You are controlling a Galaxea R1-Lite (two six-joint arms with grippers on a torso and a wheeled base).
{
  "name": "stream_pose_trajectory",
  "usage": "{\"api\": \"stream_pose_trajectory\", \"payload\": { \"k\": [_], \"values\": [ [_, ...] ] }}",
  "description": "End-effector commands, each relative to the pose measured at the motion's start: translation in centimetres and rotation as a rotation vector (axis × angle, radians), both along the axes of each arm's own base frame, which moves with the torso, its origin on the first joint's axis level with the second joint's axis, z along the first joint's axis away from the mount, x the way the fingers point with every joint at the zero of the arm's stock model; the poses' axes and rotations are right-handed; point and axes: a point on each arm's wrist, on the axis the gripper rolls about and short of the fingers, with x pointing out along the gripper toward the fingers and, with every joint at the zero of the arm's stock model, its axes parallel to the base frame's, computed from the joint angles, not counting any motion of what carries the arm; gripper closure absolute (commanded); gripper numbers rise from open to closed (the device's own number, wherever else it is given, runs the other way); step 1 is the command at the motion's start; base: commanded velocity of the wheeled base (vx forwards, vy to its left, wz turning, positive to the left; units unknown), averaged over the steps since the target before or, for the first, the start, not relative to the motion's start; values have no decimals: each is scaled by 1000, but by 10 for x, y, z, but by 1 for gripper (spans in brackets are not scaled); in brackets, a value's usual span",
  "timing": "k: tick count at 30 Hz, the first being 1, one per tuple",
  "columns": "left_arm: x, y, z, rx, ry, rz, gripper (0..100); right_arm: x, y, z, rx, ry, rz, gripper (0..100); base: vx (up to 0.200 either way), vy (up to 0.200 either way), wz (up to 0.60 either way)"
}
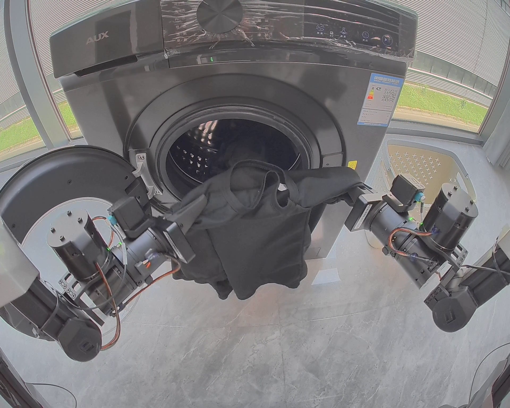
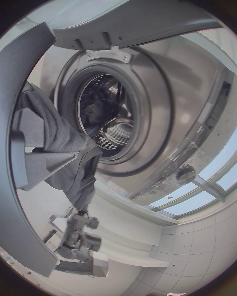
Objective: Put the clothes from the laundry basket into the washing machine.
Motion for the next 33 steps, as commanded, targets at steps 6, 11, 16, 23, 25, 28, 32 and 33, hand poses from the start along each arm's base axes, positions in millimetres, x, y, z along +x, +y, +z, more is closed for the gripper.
{"api": "stream_pose_trajectory", "payload": {
  "k": [6, 11, 16, 23, 25, 28, 32, 33],
  "values": [
    [-10, -13, -57, 122, 200, -135, 0, -10, 3, 22, 42, -69, 35, 100, 0, 0, 0],
    [1, -19, -87, 166, 283, -134, 0, -17, 12, 22, 44, -72, 73, 100, 0, 0, 0],
    [11, -24, -101, 177, 311, -136, 0, -19, 15, 20, 43, -67, 82, 100, 0, 0, 0],
    [25, -32, -118, 191, 328, -146, 0, -18, 16, 20, 45, -64, 74, 100, 0, 0, 0],
    [29, -34, -119, 187, 320, -145, 0, -17, 16, 19, 45, -62, 72, 100, 0, 0, 0],
    [31, -35, -121, 194, 316, -146, 0, -17, 17, 18, 42, -58, 74, 100, 0, 0, 0],
    [26, -33, -126, 254, 301, -182, 0, -14, 23, 16, 43, -58, 82, 100, 0, 0, 0],
    [26, -33, -127, 257, 301, -184, 0, -14, 23, 16, 43, -58, 82, 100, 0, 0, 0]
  ]
}}
